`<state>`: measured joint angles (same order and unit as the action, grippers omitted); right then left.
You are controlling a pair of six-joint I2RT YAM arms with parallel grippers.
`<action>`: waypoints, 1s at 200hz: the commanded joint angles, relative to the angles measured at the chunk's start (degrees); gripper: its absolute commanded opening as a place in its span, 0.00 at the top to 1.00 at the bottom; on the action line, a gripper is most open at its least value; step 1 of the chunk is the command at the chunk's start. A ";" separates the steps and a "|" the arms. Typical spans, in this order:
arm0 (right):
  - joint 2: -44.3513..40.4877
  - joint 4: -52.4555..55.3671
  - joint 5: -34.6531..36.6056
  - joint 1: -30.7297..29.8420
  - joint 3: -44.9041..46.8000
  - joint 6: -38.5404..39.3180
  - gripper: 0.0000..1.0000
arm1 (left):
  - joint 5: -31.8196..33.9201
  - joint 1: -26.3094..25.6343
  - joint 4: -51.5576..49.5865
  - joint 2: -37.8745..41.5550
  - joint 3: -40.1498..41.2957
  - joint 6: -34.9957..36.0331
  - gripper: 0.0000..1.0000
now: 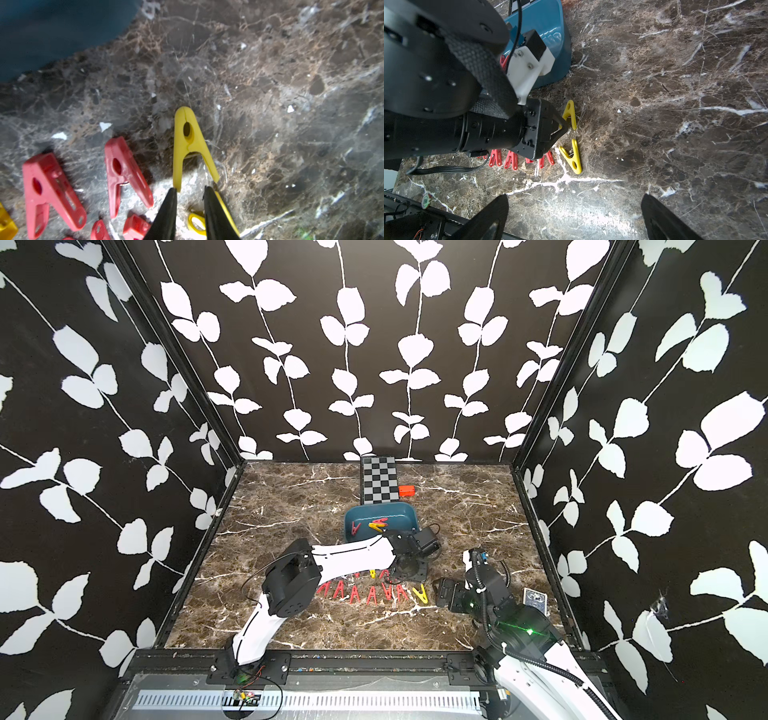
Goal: Take the clothespins out of the storage box
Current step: Place the clothespin at the center of the board.
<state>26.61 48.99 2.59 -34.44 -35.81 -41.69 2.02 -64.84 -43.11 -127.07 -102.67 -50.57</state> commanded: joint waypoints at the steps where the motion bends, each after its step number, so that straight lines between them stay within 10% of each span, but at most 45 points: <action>1: 0.56 -1.28 0.70 0.25 0.02 -1.10 0.01 | 0.87 -0.04 -2.27 2.54 -2.11 1.48 0.72; 157: 31.46 -21.76 -4.54 0.29 -12.87 6.80 0.01 | 7.88 13.42 -7.31 22.53 6.08 12.06 0.02; 200: 47.39 -22.74 -6.14 0.33 -23.22 11.90 0.01 | 7.76 18.21 -7.34 27.42 10.14 13.11 0.01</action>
<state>68.01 28.86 -2.22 -34.41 -54.30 -33.80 8.91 -48.49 -48.53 -104.07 -94.63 -39.11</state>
